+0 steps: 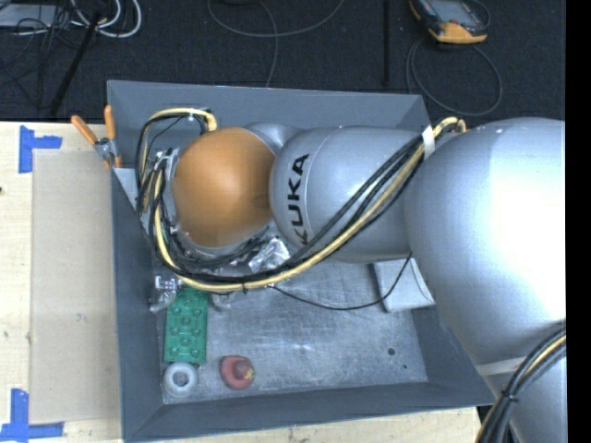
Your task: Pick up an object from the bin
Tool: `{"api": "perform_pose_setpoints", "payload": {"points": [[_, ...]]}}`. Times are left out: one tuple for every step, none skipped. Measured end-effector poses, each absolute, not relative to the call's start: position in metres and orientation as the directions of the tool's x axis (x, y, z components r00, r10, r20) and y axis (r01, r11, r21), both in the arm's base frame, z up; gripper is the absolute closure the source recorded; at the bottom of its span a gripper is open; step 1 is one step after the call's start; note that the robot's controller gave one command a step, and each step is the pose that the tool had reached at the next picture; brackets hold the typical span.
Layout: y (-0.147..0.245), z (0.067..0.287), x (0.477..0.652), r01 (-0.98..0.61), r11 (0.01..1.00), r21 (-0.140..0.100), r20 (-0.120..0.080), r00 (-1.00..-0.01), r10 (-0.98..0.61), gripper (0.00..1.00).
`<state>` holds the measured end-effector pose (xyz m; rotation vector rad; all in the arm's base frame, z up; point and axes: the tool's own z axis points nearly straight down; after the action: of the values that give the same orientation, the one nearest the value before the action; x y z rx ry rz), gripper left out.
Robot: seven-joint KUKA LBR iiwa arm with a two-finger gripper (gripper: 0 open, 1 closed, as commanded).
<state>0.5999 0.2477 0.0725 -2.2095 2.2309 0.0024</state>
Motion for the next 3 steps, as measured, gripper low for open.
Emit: {"api": "perform_pose_setpoints", "payload": {"points": [[0.248,0.074,0.600,-1.000,0.016,0.001,-0.002,-0.016,-1.000,0.00],[0.247,0.074,0.601,-1.000,0.017,0.000,-0.001,-0.017,-1.000,1.00],[0.249,0.120,0.602,-1.000,0.021,-0.004,-0.003,-0.021,-1.000,1.00]]}}
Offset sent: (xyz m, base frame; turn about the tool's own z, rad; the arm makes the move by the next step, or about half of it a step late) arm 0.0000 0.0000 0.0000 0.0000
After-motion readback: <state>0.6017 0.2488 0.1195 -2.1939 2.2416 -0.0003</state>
